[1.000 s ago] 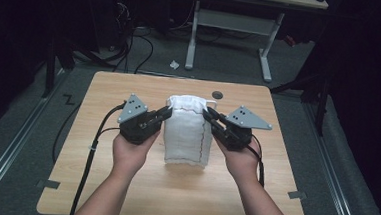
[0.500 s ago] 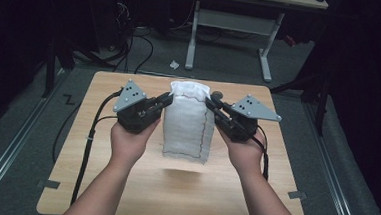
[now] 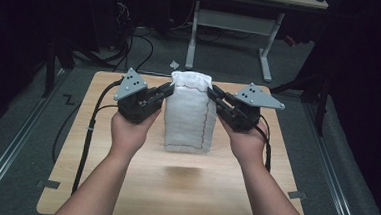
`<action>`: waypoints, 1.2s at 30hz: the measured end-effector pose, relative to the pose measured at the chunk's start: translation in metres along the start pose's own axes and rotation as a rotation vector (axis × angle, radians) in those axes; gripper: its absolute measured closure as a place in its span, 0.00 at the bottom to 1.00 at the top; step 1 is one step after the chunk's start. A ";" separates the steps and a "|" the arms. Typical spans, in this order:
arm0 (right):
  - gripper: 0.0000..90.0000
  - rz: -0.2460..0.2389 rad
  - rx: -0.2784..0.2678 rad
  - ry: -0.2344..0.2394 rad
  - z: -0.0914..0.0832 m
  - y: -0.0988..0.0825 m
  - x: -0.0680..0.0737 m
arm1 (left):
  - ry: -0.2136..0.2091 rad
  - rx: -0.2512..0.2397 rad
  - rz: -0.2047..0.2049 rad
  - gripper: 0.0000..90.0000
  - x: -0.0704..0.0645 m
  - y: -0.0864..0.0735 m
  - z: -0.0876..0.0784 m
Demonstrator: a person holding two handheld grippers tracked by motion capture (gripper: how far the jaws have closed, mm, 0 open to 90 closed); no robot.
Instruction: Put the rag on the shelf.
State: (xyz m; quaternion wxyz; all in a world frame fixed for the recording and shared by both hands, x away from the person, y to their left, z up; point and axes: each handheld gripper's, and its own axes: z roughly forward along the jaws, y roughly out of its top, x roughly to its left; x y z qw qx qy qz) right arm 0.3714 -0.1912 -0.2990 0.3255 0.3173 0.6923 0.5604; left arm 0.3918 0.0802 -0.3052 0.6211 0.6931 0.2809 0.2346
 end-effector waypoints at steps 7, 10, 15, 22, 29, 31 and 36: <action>0.92 0.020 0.000 -0.013 0.008 0.003 -0.011 | -0.007 0.002 -0.014 0.95 0.009 0.004 0.016; 0.91 0.026 0.005 -0.023 0.013 0.003 -0.017 | -0.009 0.003 -0.020 0.95 0.013 0.005 0.023; 0.91 0.048 0.012 -0.027 0.023 0.001 -0.028 | 0.003 0.016 -0.010 0.95 0.019 0.007 0.034; 0.91 0.068 0.016 -0.029 0.037 -0.003 -0.036 | 0.017 0.011 -0.031 0.95 0.032 0.003 0.046; 0.91 0.093 0.024 -0.023 0.053 -0.004 -0.043 | 0.025 0.007 -0.071 0.95 0.047 0.001 0.057; 0.91 0.092 0.012 -0.021 0.054 -0.001 -0.046 | 0.016 -0.003 -0.078 0.95 0.050 0.003 0.059; 0.91 0.091 -0.003 -0.025 0.056 0.008 -0.054 | 0.018 -0.018 -0.069 0.95 0.051 0.009 0.062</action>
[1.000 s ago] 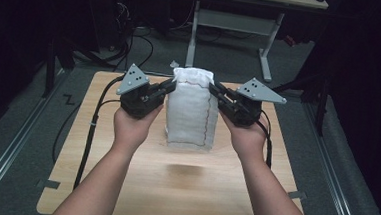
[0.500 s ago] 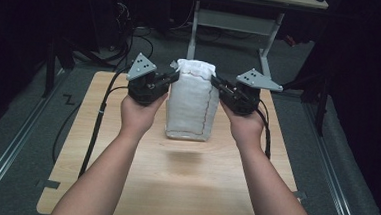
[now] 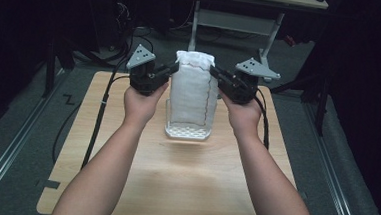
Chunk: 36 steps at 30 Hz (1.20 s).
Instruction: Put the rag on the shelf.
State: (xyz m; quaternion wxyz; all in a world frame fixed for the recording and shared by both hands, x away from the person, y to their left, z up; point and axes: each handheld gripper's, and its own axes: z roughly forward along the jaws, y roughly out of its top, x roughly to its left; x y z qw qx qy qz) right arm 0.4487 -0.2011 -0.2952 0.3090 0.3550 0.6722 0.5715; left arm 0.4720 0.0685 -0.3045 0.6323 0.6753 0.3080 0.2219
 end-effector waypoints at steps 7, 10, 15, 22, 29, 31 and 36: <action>0.91 0.009 0.013 -0.008 0.014 0.005 -0.011 | 0.024 0.004 0.005 0.95 0.010 0.006 0.016; 0.91 -0.001 0.024 -0.006 0.022 0.003 -0.016 | 0.031 0.014 -0.024 0.95 0.017 0.004 0.024; 0.91 0.011 0.044 -0.011 0.034 -0.003 -0.024 | 0.050 0.039 -0.026 0.95 0.024 -0.001 0.034; 0.91 0.002 0.118 -0.029 0.060 -0.017 -0.037 | 0.084 0.105 -0.050 0.95 0.038 -0.017 0.056; 0.91 -0.004 0.179 -0.030 0.075 -0.027 -0.046 | 0.098 0.178 -0.049 0.95 0.047 -0.032 0.070; 0.90 0.006 0.207 -0.027 0.081 -0.032 -0.050 | 0.094 0.210 -0.047 0.95 0.049 -0.038 0.074; 0.90 0.019 0.245 -0.029 0.088 -0.042 -0.054 | 0.088 0.242 -0.063 0.94 0.052 -0.049 0.077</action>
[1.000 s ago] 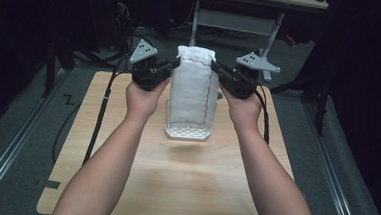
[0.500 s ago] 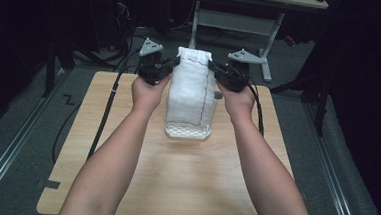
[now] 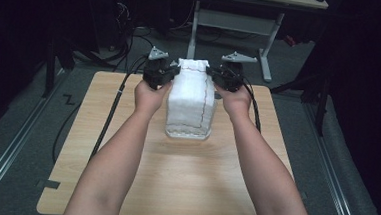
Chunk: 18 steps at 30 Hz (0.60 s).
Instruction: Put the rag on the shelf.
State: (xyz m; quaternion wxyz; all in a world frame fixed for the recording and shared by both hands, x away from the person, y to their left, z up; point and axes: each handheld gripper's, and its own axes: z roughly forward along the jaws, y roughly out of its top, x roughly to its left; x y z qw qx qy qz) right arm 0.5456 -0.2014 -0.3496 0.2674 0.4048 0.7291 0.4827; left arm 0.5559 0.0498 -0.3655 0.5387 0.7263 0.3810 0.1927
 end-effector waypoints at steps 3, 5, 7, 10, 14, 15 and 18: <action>0.90 0.009 0.025 0.010 0.006 -0.006 -0.001 | -0.011 0.030 -0.012 0.94 0.005 -0.010 0.004; 0.90 0.012 0.032 0.014 0.007 -0.006 -0.001 | -0.016 0.040 -0.016 0.94 0.006 -0.013 0.005; 0.89 0.006 0.047 0.006 0.010 -0.009 0.000 | -0.024 0.061 -0.013 0.94 0.007 -0.018 0.007; 0.88 0.000 0.060 -0.002 0.012 -0.011 0.001 | -0.027 0.070 -0.018 0.94 0.008 -0.022 0.008; 0.76 0.019 0.074 -0.007 0.015 -0.015 -0.001 | -0.023 0.069 -0.039 0.89 0.011 -0.026 0.005; 0.74 0.020 0.074 -0.010 0.015 -0.016 -0.002 | -0.018 0.058 -0.047 0.83 0.012 -0.026 0.004; 0.75 0.027 0.066 -0.005 0.014 -0.015 -0.003 | -0.009 0.029 -0.077 0.74 0.015 -0.025 0.000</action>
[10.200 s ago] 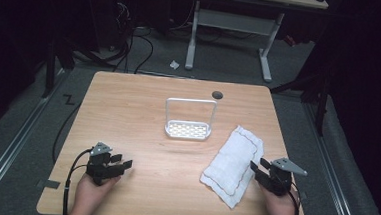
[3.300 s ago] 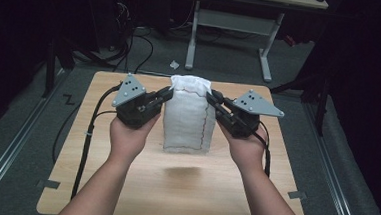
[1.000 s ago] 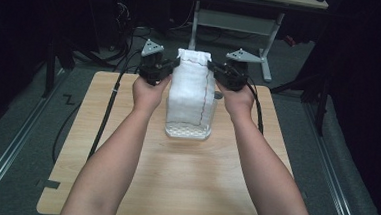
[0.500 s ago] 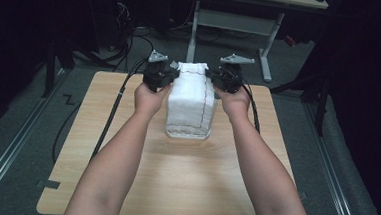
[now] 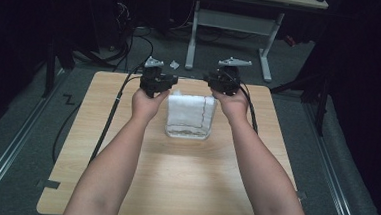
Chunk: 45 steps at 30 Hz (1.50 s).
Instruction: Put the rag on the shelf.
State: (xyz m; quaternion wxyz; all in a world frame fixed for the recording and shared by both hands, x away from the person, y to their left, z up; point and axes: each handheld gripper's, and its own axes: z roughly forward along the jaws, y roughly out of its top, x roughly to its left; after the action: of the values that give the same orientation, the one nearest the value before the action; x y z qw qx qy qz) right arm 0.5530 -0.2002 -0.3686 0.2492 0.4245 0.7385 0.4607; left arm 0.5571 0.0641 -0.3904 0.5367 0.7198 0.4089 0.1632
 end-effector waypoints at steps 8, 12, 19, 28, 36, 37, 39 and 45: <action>0.76 -0.016 -0.009 -0.015 -0.004 0.002 0.001 | 0.009 -0.003 0.003 0.72 0.001 0.001 -0.003; 0.76 -0.009 -0.006 -0.015 -0.004 0.002 0.000 | 0.015 -0.003 0.002 0.73 0.002 -0.001 -0.004; 0.75 -0.020 -0.011 -0.010 -0.011 0.002 0.001 | 0.030 -0.013 -0.003 0.71 0.005 -0.003 -0.015; 0.73 -0.047 -0.041 -0.034 -0.031 0.000 0.002 | 0.051 -0.033 -0.001 0.68 0.011 -0.008 -0.036; 0.68 -0.061 -0.065 -0.039 -0.061 -0.017 0.006 | 0.057 -0.043 0.030 0.65 0.014 -0.026 -0.075; 0.67 -0.061 -0.065 -0.044 -0.066 -0.020 0.008 | 0.062 -0.044 0.037 0.65 0.013 -0.030 -0.081; 0.66 -0.068 -0.074 -0.042 -0.075 -0.028 0.010 | 0.060 -0.042 0.050 0.64 0.010 -0.038 -0.092; 0.63 -0.069 -0.061 -0.037 -0.098 -0.059 0.021 | 0.050 -0.033 0.075 0.62 -0.001 -0.069 -0.122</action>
State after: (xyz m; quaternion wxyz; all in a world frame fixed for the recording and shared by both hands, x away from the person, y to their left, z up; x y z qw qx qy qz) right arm 0.4443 -0.2407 -0.3764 0.2913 0.3995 0.7336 0.4662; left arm 0.4461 0.1474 -0.4080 0.5316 0.7213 0.3922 0.2079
